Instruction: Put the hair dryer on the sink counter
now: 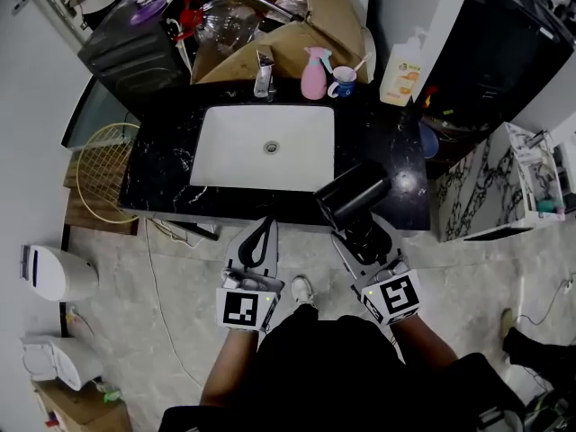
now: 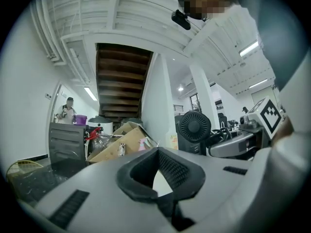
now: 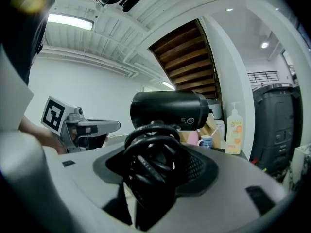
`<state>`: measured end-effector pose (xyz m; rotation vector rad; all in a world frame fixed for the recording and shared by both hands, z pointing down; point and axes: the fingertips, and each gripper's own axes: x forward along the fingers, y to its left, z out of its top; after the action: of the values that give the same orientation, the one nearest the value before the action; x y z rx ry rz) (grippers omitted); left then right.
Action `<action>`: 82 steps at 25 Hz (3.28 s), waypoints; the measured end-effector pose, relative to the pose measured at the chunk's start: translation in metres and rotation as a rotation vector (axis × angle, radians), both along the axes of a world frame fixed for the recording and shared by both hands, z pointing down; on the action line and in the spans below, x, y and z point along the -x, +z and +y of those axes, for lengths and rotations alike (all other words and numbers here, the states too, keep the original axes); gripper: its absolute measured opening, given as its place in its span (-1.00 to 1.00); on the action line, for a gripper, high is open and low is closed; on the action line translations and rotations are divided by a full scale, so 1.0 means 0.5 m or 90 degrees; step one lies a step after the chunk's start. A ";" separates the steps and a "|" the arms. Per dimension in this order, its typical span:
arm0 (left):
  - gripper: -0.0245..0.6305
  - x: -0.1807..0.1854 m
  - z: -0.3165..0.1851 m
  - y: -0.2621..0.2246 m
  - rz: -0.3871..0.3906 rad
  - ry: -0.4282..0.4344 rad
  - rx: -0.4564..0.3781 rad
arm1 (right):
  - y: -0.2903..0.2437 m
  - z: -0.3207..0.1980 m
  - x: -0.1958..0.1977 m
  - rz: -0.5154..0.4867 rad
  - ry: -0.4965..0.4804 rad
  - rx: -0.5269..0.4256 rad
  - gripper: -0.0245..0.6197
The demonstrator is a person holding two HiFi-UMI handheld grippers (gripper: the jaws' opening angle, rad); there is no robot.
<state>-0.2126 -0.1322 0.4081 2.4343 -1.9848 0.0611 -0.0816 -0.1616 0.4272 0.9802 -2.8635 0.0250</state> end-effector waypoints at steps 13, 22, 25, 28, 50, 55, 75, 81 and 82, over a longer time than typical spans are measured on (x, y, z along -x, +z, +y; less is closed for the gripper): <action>-0.93 0.013 -0.132 0.032 -0.004 0.062 0.021 | 0.072 -0.148 -0.013 0.030 0.094 0.061 -0.11; -0.93 -0.019 -0.266 0.050 -0.002 0.083 0.024 | 0.114 -0.299 -0.059 0.068 0.139 0.112 -0.11; -0.93 -0.032 -0.309 0.057 0.001 0.092 0.025 | 0.140 -0.340 -0.080 0.079 0.156 0.144 -0.11; -0.93 -0.043 -0.347 0.068 -0.003 0.096 0.028 | 0.174 -0.382 -0.101 0.108 0.171 0.183 -0.11; -0.93 -0.060 -0.505 0.115 -0.001 0.104 0.078 | 0.364 -0.522 -0.142 0.262 0.192 0.410 -0.10; -0.93 -0.054 -0.522 0.109 -0.001 0.136 0.064 | 0.383 -0.531 -0.136 0.271 0.221 0.433 -0.10; -0.93 -0.032 -0.518 0.067 -0.002 0.200 0.029 | 0.034 -0.568 -0.095 0.142 0.301 0.115 -0.33; -0.93 -0.022 -0.511 0.042 0.001 0.205 0.022 | -0.063 -0.533 -0.069 0.082 0.300 0.004 -0.62; -0.93 -0.021 -0.511 0.040 0.000 0.206 0.018 | -0.069 -0.528 -0.066 0.082 0.300 -0.005 -0.68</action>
<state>-0.2019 -0.3875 0.4280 2.7087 -1.5584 0.0875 -0.0487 -0.4257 0.3925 1.5701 -2.4571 -0.0090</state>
